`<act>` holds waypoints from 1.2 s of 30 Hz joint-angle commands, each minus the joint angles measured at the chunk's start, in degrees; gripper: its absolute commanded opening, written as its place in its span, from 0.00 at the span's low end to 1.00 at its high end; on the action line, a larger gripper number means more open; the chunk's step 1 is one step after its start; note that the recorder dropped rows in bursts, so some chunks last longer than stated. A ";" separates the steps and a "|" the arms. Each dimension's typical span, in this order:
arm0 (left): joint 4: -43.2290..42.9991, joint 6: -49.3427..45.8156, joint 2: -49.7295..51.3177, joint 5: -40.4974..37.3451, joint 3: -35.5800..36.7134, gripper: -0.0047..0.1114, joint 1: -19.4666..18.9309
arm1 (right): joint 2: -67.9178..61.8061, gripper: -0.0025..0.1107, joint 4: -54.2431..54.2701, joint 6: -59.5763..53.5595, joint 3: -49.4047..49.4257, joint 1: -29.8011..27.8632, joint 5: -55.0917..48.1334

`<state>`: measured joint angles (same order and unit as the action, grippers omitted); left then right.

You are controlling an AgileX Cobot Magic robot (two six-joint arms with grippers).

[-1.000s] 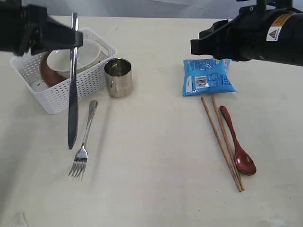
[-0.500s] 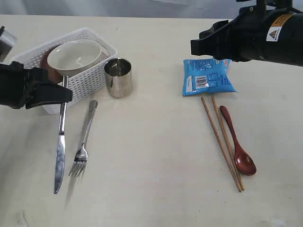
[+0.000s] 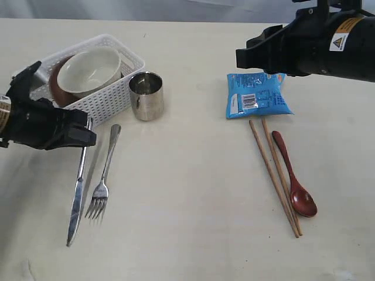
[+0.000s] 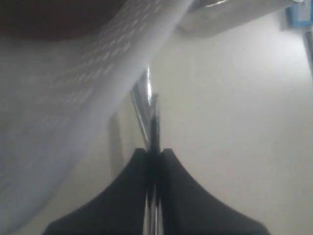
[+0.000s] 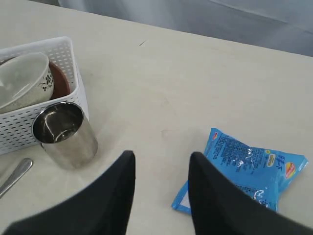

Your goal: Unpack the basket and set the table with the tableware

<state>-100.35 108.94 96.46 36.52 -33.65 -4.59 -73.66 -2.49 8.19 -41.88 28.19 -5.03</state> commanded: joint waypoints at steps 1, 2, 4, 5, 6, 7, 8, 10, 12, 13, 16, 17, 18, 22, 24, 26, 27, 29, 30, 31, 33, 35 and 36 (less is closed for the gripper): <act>0.40 2.06 -0.11 -5.39 -1.06 0.04 2.58 | 0.50 0.34 -0.25 0.13 0.00 0.09 0.10; 0.40 2.32 -0.01 -5.39 -1.45 0.04 2.58 | 0.50 0.34 -0.25 0.13 0.00 0.09 0.10; 0.40 2.67 0.37 -5.51 -1.80 0.04 2.58 | 0.50 0.34 -0.25 0.13 0.00 0.09 0.10; 0.40 2.95 0.97 -5.51 -2.10 0.04 2.58 | 0.50 0.34 -0.25 0.13 0.00 0.09 0.10; 0.40 3.27 1.53 -5.51 -2.32 0.04 2.69 | 0.50 0.34 -0.25 0.13 0.00 0.09 0.10; 0.40 3.52 2.13 -5.51 -2.43 0.04 2.61 | 0.50 0.34 -0.25 0.13 0.00 0.09 0.10; 0.40 3.52 3.17 -5.51 -2.51 0.04 2.61 | 0.50 0.34 -0.25 0.13 0.00 0.09 0.10; 0.40 3.52 4.73 -5.27 -2.67 0.04 2.61 | 0.50 0.34 -0.25 0.13 0.00 0.09 0.10; 0.40 3.52 6.09 -4.58 -2.94 0.04 2.61 | 0.50 0.34 -0.25 0.13 0.00 0.09 0.10; 0.40 3.52 6.59 -4.38 -3.18 0.04 2.61 | 0.50 0.34 -0.25 0.13 0.00 0.09 0.10; 0.40 3.52 7.60 -3.79 -3.67 0.04 2.61 | 0.50 0.34 -0.25 0.13 0.00 0.09 0.10; 0.40 3.52 7.84 -3.79 -3.64 0.04 2.61 | 0.50 0.34 -0.25 0.13 0.00 0.09 0.10; 0.40 3.69 7.84 -3.89 -3.74 0.04 2.61 | 0.50 0.34 -0.25 0.13 0.00 0.09 0.10; 0.40 4.69 7.84 -3.81 -4.06 0.04 2.73 | 0.50 0.34 -0.25 0.13 0.00 0.09 0.10; 0.40 4.85 7.84 -3.81 -4.27 0.04 3.62 | 0.50 0.34 -0.25 0.13 0.00 0.09 0.10; 0.85 5.22 7.84 -4.38 -4.75 0.04 5.27 | 0.50 0.34 -0.25 0.13 0.00 0.09 0.10; 1.17 5.50 7.84 -5.15 -4.88 0.04 6.27 | 0.50 0.34 -0.25 0.13 0.00 0.09 0.10; 1.92 6.25 7.84 -7.04 -5.50 0.04 8.19 | 0.50 0.34 -0.25 0.13 0.00 0.09 0.10; 1.92 7.15 7.84 -8.60 -5.63 0.04 9.03 | 0.50 0.34 -0.25 0.13 0.00 0.09 0.10; 2.29 7.54 7.84 -9.81 -5.62 0.04 9.64 | 0.50 0.34 -0.25 0.13 0.00 0.09 0.10; 2.28 8.87 7.84 -11.41 -5.62 0.04 10.88 | 0.50 0.34 -0.25 0.13 0.00 0.09 0.10; 2.28 9.43 7.84 -11.41 -5.62 0.04 11.84 | 0.50 0.34 -0.25 0.13 0.00 0.09 0.10; 2.28 9.85 7.84 -11.41 -5.62 0.04 12.25 | 0.50 0.34 -0.25 0.13 0.00 0.09 0.10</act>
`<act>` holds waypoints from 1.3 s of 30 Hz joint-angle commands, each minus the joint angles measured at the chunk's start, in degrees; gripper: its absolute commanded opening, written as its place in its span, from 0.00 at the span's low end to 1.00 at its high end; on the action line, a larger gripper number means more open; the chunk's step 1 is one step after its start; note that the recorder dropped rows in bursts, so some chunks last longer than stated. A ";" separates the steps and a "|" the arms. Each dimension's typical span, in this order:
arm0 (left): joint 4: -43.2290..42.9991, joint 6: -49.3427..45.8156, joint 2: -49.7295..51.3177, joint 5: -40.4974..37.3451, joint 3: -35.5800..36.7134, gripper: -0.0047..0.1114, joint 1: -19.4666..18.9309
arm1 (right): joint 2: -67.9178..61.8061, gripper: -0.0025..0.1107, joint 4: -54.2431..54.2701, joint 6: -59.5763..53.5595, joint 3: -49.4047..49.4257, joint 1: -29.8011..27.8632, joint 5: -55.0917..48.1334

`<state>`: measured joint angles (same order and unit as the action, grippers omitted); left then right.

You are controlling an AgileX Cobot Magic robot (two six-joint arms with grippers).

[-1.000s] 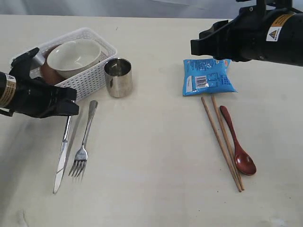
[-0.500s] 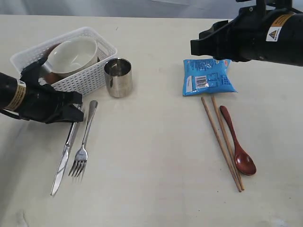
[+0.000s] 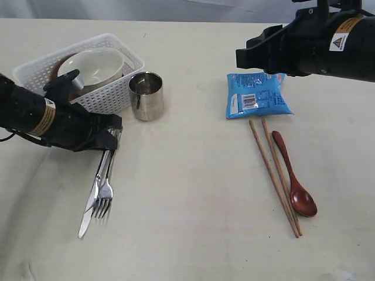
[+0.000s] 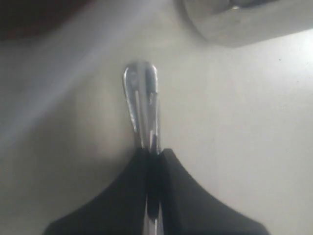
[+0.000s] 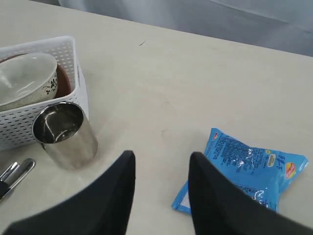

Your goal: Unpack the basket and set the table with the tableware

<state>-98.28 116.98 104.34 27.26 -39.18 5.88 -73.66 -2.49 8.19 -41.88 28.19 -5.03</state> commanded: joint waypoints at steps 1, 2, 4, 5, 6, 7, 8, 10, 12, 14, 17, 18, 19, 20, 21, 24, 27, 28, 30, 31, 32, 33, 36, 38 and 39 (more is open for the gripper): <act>0.37 2.08 -0.04 -2.27 -0.10 0.04 2.34 | 0.50 0.34 -0.25 0.13 0.00 0.09 0.10; 1.16 2.08 -0.04 -2.27 -0.10 0.04 2.73 | 0.50 0.34 -0.25 0.13 0.00 0.09 0.10; 1.57 2.08 -0.04 -2.75 -0.23 0.04 3.34 | 0.50 0.34 -0.25 0.13 0.00 0.09 0.10; 1.68 2.08 -0.04 -3.39 -0.37 0.04 3.76 | 0.50 0.34 -0.25 0.13 0.00 0.09 0.10; 1.69 2.08 -0.04 -3.86 -0.64 0.04 4.17 | 0.50 0.34 -0.25 0.13 0.00 0.09 0.10; 1.69 2.08 -0.04 -3.98 -0.73 0.04 4.44 | 0.50 0.34 -0.25 0.13 0.00 0.09 0.10; 1.78 2.08 -0.04 -3.98 -1.02 0.04 4.85 | 0.50 0.34 -0.25 0.13 0.00 0.09 0.10; 2.68 2.08 -0.04 -3.86 -1.52 0.04 5.78 | 0.54 0.34 -0.25 0.22 0.00 0.09 -0.03; 3.34 2.08 -0.04 -3.98 -2.17 0.04 6.97 | 0.54 0.34 -0.25 0.22 0.00 0.09 -0.03; 4.16 2.08 -0.04 -3.98 -2.38 0.04 7.48 | 0.54 0.34 -0.25 0.69 0.00 0.09 -0.02; 4.27 2.08 -0.16 -4.56 -2.48 0.04 7.62 | 0.54 0.34 -0.25 0.86 0.00 0.09 -0.02; 4.05 2.08 -0.43 -4.56 -2.48 0.04 7.48 | 0.54 0.34 -0.25 0.86 0.00 0.09 -0.02; 3.40 2.08 -1.20 -4.31 -2.48 0.04 7.37 | 0.54 0.34 -0.25 0.86 0.00 0.09 -0.02; 2.63 2.25 -1.84 -4.55 -2.48 0.04 7.37 | 0.54 0.34 -0.25 0.86 0.00 0.09 -0.02; 1.57 2.73 -3.06 -4.77 -2.48 0.04 7.37 | 0.54 0.34 -0.25 0.86 0.00 0.09 -0.02; -1.66 5.28 -4.75 -5.73 -2.34 0.04 7.37 | 0.54 0.34 -0.25 0.97 0.00 0.09 -0.02; -1.66 5.28 -4.85 -7.60 -1.19 0.04 7.37 | 0.54 0.34 -0.25 0.97 0.00 0.09 -0.02; -1.66 5.28 -4.85 -8.69 -0.85 0.04 7.28 | 0.54 0.34 -0.25 0.97 0.00 0.09 -0.02; -0.60 5.28 -4.85 -9.40 -0.08 0.04 5.36 | 0.54 0.34 -0.25 1.07 0.00 0.09 -0.02; -0.60 5.19 -4.85 -9.08 -0.08 0.04 4.50 | 0.54 0.34 -0.25 1.07 0.00 0.09 -0.02; -0.30 5.19 -4.85 -8.29 0.01 0.04 3.72 | 0.54 0.34 -0.13 1.07 0.00 0.09 -0.02; -0.17 5.19 -4.85 -7.78 0.01 0.04 3.17 | 0.54 0.34 0.16 1.07 0.00 0.09 -0.02; 0.12 5.19 -4.85 -7.84 0.01 0.04 2.73 | 0.54 0.34 0.16 1.07 0.00 0.09 -0.02; 0.12 5.19 -4.59 -7.97 0.01 0.04 2.73 | 0.54 0.34 0.16 1.07 0.00 0.09 -0.02; 0.12 5.19 -4.35 -7.97 0.01 0.04 2.73 | 0.54 0.34 0.16 1.07 0.00 0.09 -0.02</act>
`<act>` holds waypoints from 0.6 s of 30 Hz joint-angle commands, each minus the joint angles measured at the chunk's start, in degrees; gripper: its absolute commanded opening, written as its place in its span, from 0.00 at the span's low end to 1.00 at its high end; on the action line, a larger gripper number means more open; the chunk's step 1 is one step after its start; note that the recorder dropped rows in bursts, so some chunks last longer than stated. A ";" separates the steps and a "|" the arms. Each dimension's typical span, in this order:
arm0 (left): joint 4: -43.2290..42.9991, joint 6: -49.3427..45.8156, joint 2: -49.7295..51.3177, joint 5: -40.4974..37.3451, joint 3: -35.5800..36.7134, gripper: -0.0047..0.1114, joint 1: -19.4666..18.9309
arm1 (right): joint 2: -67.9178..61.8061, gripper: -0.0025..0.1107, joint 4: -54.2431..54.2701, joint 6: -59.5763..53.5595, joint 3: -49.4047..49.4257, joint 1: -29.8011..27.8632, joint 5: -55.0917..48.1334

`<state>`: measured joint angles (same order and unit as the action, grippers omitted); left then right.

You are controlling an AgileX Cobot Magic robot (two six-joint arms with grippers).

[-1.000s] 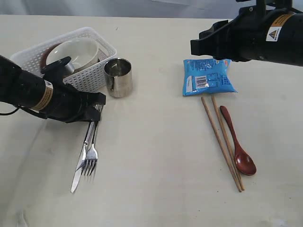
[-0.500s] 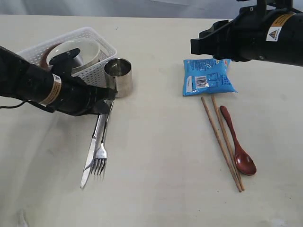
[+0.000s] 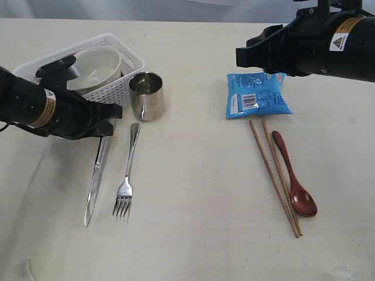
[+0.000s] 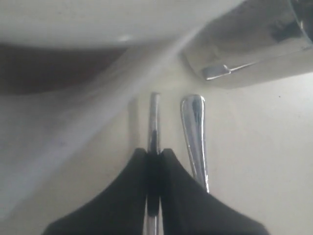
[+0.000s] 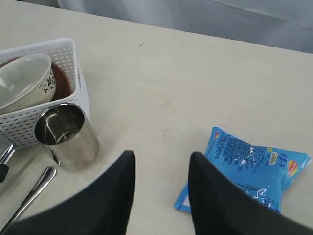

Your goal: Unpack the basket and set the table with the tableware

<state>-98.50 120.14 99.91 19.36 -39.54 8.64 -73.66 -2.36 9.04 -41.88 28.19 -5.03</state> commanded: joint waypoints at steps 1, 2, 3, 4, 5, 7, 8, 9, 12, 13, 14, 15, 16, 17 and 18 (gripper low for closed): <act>0.34 2.03 0.34 -0.08 0.38 0.04 -0.03 | 0.54 0.34 0.03 0.22 0.00 0.09 -0.02; 0.34 2.03 0.59 -0.08 0.38 0.04 -0.03 | 0.54 0.34 0.03 0.22 0.00 0.09 -0.02; 0.34 2.03 0.94 -0.08 0.38 0.04 -0.03 | 0.54 0.34 0.03 0.22 0.00 0.09 -0.02; 0.45 2.03 1.41 -0.08 0.38 0.04 -0.03 | 0.54 0.34 0.03 0.22 0.00 0.09 -0.02; 0.48 2.03 1.78 -0.08 0.38 0.04 -0.03 | 0.54 0.34 0.03 0.22 0.00 0.09 -0.02; 1.43 2.03 2.65 -0.08 0.38 0.04 -0.03 | 0.54 0.34 0.03 0.22 0.00 0.09 -0.02; 1.58 2.00 2.96 -0.08 0.24 0.04 -0.03 | 0.54 0.34 0.03 0.32 0.00 0.09 -0.02; 1.58 1.78 3.19 -0.08 0.00 0.05 -0.03 | 0.54 0.34 0.03 0.44 0.00 0.09 -0.02; 1.58 1.78 3.33 -0.08 -0.25 0.13 -0.03 | 0.54 0.34 0.03 0.44 0.00 0.09 -0.02; 1.58 1.78 3.33 0.03 -0.35 0.17 -0.03 | 0.54 0.34 0.20 0.42 0.00 0.09 -0.02; 1.58 1.78 3.33 -0.07 -0.35 0.22 -0.03 | 0.54 0.34 0.51 0.42 0.00 0.09 -0.02; 1.58 1.78 3.33 -0.07 -0.35 0.27 -0.03 | 0.54 0.34 0.66 0.42 0.00 0.09 -0.02; 1.58 1.78 3.33 -0.07 -0.35 0.31 -0.03 | 0.54 0.34 0.66 0.42 0.00 0.09 -0.02; 1.58 1.78 3.33 -0.07 -0.35 0.35 -0.03 | 0.54 0.34 0.93 0.42 0.00 0.09 -0.02; 1.58 1.78 3.33 -0.07 -0.35 0.37 -0.03 | 0.54 0.34 0.93 0.42 0.00 0.09 -0.02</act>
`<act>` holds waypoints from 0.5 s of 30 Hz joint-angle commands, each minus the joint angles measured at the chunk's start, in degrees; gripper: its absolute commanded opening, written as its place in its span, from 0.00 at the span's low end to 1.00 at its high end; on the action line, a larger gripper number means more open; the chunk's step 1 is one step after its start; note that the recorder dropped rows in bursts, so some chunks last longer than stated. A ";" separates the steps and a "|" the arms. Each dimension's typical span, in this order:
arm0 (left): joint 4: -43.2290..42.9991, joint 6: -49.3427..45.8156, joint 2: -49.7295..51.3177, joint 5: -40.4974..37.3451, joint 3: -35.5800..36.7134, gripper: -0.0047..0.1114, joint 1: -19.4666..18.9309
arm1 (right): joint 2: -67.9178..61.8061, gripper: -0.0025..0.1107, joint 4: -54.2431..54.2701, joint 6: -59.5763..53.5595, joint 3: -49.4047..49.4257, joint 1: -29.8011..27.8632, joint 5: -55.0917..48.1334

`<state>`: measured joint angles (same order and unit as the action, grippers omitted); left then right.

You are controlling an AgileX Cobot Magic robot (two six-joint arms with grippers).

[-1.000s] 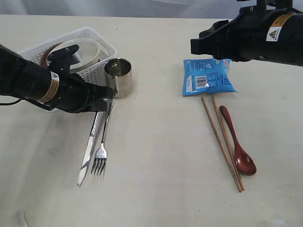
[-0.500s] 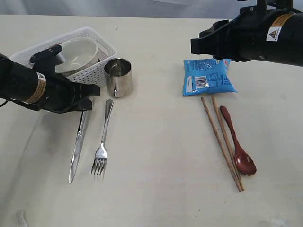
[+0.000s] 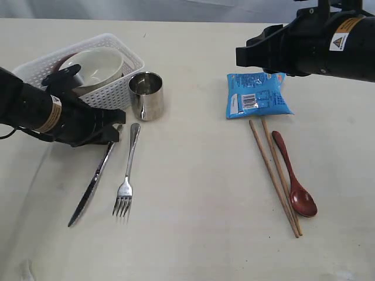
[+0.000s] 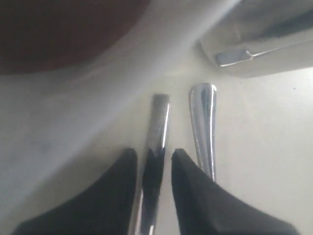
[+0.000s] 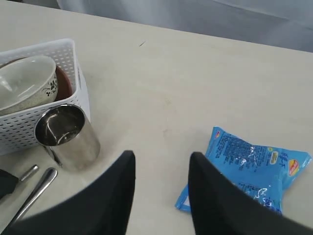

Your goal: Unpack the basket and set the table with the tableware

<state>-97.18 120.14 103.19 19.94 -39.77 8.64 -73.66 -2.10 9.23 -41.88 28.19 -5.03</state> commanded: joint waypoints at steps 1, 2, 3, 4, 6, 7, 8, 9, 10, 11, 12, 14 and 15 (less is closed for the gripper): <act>0.26 1.78 0.05 -0.65 -0.13 0.39 -0.03 | 0.54 0.34 0.67 0.23 0.00 0.09 -0.02; 0.26 1.78 0.05 -0.65 -0.13 0.39 -0.03 | 0.54 0.34 0.67 0.23 0.00 0.09 -0.02; 0.26 1.78 0.05 -0.65 -0.13 0.39 -0.03 | 0.54 0.34 0.67 0.23 0.00 0.09 -0.02; 0.26 1.78 0.05 -0.65 -0.13 0.39 -0.03 | 0.54 0.34 0.67 0.23 0.00 0.09 -0.02; 0.26 1.78 -0.06 -0.65 -0.13 0.39 -0.03 | 0.54 0.34 0.67 0.23 0.00 0.09 -0.02; 0.26 1.78 -0.21 -0.65 -0.13 0.39 -0.03 | 0.54 0.34 0.67 0.23 0.00 0.09 -0.02; 0.16 1.78 -0.63 -0.65 -0.13 0.39 -0.03 | 0.54 0.34 0.67 0.23 0.00 0.09 -0.02; 0.00 1.68 -0.90 -0.65 -0.13 0.39 -0.03 | 0.54 0.34 0.67 0.23 0.00 0.09 -0.02; 0.00 1.28 -1.29 -0.48 -0.13 0.39 -0.03 | 0.54 0.34 0.67 0.23 0.00 0.09 -0.02; 0.00 0.47 -1.84 0.09 -0.13 0.39 -0.03 | 0.54 0.34 0.67 0.23 0.00 0.09 -0.02; 0.00 -0.31 -2.34 0.79 -0.13 0.39 -0.03 | 0.54 0.34 0.67 0.23 0.00 0.09 -0.02; -1.28 -0.84 -2.81 1.48 -0.13 0.39 -0.03 | 0.54 0.34 0.67 0.23 0.00 0.09 -0.02; -2.08 -0.84 -2.81 1.46 -0.13 0.39 -0.03 | 0.54 0.34 0.67 0.23 0.00 0.09 -0.02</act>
<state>-97.29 119.92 101.34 20.77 -39.86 8.64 -73.66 -1.33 9.27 -41.88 28.19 -5.03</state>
